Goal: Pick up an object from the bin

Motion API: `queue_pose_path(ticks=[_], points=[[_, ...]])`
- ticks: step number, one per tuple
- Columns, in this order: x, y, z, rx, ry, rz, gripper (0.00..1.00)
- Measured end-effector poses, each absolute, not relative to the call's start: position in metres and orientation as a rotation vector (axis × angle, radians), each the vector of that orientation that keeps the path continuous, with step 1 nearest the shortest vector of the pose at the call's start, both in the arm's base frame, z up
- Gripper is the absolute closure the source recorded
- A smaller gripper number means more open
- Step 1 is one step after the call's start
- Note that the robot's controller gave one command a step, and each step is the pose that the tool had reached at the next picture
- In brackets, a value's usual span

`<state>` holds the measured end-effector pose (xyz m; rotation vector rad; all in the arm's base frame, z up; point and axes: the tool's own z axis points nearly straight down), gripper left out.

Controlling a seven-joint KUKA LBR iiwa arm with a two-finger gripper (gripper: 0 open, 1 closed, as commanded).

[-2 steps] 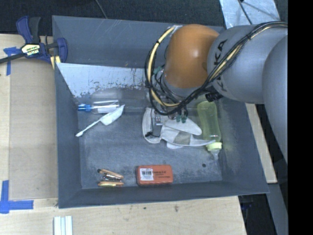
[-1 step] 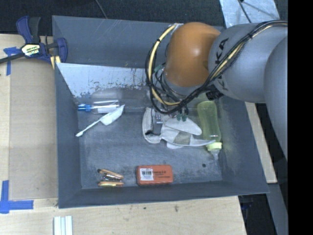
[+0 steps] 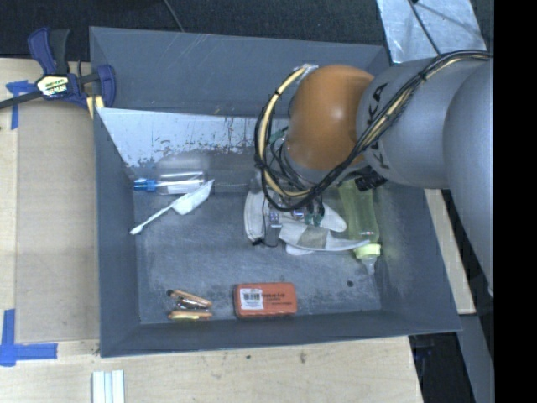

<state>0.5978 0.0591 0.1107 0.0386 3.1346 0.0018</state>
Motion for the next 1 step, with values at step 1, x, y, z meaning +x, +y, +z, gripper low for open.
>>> queue_pose_path(ticks=[1], points=[[0.6102, 0.0232, 0.09, -0.106, 3.137, 0.001, 0.0]])
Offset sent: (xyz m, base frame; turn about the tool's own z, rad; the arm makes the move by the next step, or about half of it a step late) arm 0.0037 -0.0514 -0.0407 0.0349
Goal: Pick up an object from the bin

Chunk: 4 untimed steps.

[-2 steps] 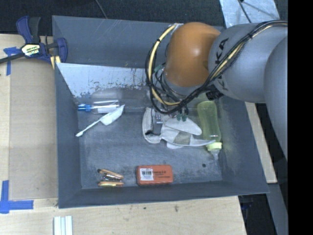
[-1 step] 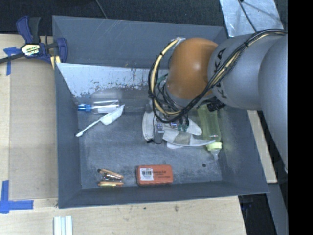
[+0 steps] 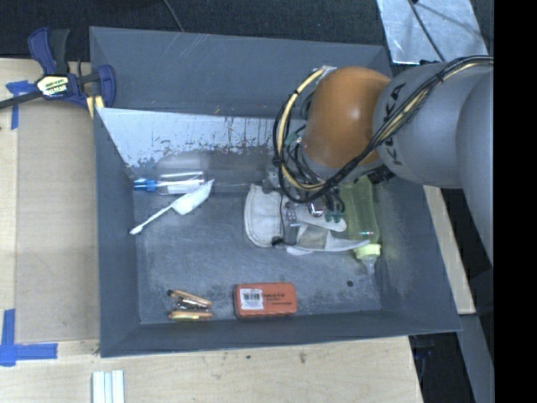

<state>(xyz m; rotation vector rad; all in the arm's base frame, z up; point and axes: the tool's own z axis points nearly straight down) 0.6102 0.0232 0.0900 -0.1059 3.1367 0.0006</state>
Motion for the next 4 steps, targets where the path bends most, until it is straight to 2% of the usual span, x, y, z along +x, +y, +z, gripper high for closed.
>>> queue_pose_path(ticks=[1, 2, 3, 4], points=[[0.604, 0.008, 0.073, 0.093, 3.131, 0.002, 1.0], [0.604, 0.008, 0.073, 0.095, 3.131, 0.002, 1.0], [0.605, 0.001, 0.196, 0.112, 3.137, 0.001, 1.0], [0.605, 0.001, 0.196, 0.112, 3.137, 0.001, 1.0]])
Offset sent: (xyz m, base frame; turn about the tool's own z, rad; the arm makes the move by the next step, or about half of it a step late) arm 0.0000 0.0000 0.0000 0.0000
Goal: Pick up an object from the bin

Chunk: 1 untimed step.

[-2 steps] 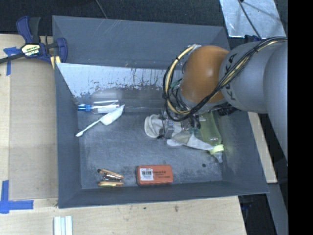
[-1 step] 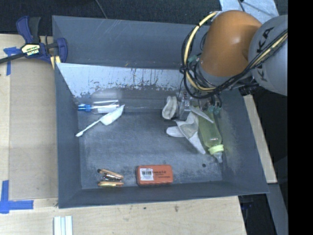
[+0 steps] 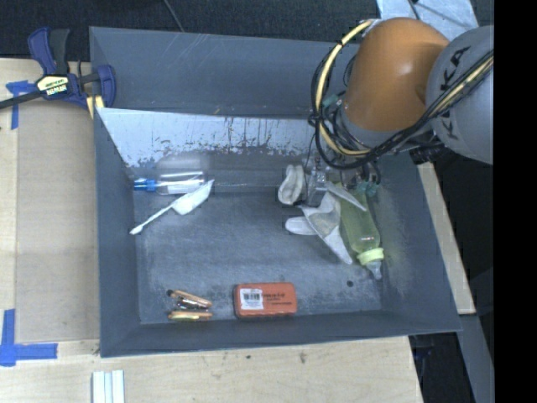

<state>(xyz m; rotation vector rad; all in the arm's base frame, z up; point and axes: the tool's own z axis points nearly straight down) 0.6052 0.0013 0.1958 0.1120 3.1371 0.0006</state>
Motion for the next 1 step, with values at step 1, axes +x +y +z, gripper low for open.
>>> queue_pose_path(ticks=[1], points=[[0.6088, -0.0193, 0.2419, 0.097, 3.142, 0.001, 1.0]])
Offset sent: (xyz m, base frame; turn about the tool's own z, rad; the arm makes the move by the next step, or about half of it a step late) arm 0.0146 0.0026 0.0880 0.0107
